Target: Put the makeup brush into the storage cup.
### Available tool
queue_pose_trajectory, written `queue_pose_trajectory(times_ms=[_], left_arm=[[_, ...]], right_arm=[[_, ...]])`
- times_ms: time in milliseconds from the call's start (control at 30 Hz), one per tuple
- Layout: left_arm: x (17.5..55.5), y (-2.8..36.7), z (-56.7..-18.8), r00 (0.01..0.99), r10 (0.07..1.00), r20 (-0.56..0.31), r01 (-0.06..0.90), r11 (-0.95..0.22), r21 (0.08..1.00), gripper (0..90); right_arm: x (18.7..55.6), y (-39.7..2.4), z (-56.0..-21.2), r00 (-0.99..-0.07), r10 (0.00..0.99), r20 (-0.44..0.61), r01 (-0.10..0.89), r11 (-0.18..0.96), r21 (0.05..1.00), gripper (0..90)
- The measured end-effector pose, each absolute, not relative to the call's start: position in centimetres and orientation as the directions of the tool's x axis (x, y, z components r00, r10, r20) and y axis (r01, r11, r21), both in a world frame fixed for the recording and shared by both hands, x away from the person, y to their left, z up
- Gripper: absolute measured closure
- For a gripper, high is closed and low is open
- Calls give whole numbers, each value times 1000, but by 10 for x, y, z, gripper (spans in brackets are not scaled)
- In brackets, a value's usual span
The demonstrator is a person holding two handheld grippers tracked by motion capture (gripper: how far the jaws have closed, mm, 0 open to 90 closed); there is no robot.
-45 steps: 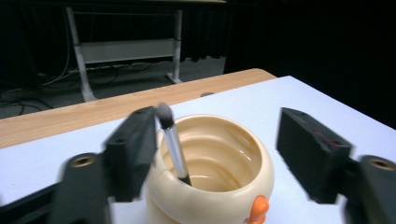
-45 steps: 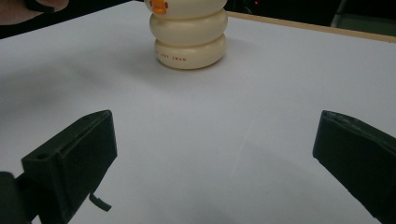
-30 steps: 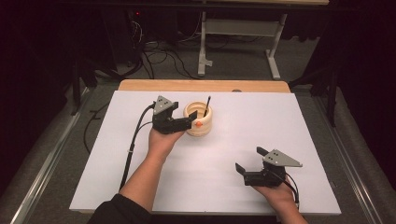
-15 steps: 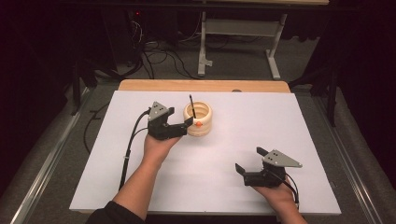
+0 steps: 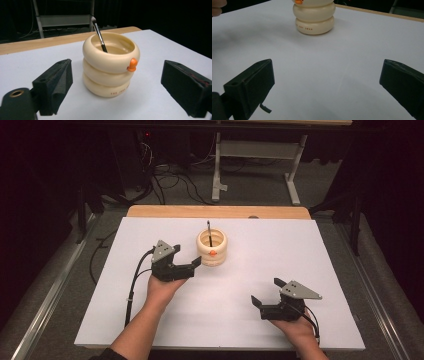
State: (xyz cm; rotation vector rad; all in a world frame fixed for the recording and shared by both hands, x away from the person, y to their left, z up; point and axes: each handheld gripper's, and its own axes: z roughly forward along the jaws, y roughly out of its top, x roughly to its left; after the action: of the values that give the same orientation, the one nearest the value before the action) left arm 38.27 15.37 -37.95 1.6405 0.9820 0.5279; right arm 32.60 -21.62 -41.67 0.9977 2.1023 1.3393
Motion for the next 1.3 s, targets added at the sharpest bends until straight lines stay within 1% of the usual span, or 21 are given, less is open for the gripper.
queue_pose_trajectory(times_ms=[200, 367, 633, 867, 1200, 1300], left_arm=[[370, 164, -383, 559, 815, -154, 328, -47, 944, 52], [358, 171, -384, 564, 814, -138, 322, -63, 945, 0], [337, 187, -384, 560, 821, -112, 328, -96, 940, 0], [321, 199, -393, 560, 820, -119, 350, -104, 931, 0], [298, 214, -411, 555, 830, -61, 341, -159, 926, 0], [293, 213, -412, 561, 825, -64, 345, -163, 924, 0]], right_arm=[[326, -216, -417, -634, 773, 10, 337, 264, 904, 13], [326, -216, -417, -634, 773, 8, 336, 266, 904, 13], [325, -217, -417, -631, 776, 7, 331, 261, 907, 13], [325, -217, -416, -633, 774, 6, 331, 263, 906, 13], [323, -216, -416, -636, 772, 5, 327, 263, 908, 13], [323, -216, -415, -632, 775, 11, 329, 256, 909, 13]])
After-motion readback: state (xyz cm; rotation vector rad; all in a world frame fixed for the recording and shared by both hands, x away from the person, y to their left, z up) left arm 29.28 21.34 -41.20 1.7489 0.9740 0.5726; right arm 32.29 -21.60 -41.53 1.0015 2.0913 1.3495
